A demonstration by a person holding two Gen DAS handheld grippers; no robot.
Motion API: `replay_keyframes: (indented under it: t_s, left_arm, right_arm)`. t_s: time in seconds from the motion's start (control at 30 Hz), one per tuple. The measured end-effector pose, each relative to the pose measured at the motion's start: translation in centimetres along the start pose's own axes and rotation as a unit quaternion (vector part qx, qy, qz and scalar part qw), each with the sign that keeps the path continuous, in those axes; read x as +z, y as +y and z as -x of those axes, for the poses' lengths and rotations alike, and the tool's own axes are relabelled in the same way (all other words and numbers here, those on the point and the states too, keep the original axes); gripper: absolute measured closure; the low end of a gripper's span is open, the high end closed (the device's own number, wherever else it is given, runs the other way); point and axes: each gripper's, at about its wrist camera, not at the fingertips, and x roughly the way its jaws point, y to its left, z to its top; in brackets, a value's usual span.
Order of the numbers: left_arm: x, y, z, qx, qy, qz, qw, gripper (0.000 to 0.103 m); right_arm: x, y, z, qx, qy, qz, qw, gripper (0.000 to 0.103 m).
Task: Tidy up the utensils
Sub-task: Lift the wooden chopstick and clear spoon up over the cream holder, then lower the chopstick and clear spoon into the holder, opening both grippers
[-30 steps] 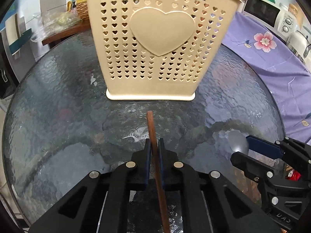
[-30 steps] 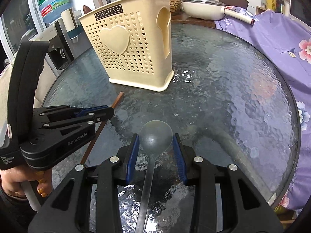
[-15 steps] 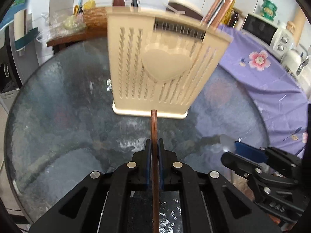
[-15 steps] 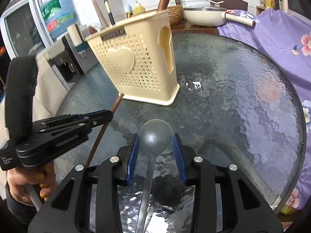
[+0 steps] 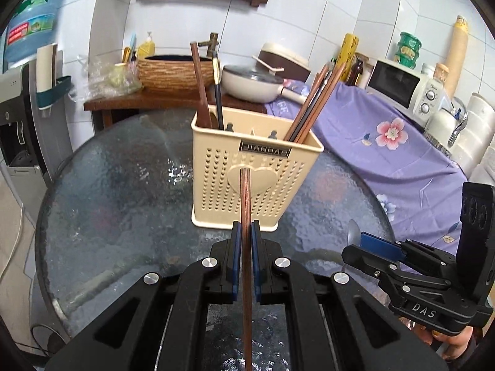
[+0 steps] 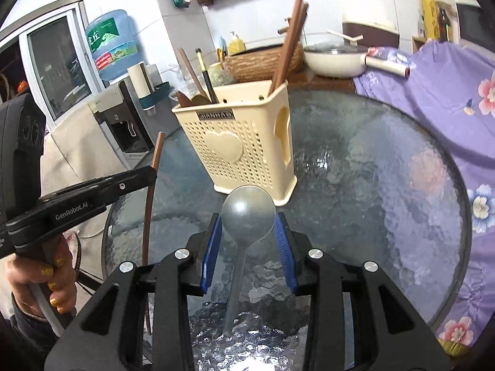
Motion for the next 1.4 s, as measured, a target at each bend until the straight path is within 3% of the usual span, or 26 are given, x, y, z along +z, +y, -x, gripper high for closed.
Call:
replay_keyframes:
  t_s: [0.67,1.0,1.4]
  left_arm:
    - [3.1,-1.2,4.0,-0.020,-0.051,-0.019,0.9983,0.097]
    - [5.8,-1.8,5.9,-0.018,-0.081,-0.032,0.9960,0.097]
    - [11.8,-2.9,9.0,-0.008,-0.132,-0.056,0.9897,0.097]
  right_arm:
    - [3.6,1.9,3.2,0.008,-0.036,0.031,0.999,0.067]
    - [7.7,2.3,4.2,0.004,-0.060,0.030,0.998,0.067]
    - [14.8,2.4,5.2,-0.005,-0.093,0.015,0.996,0.067]
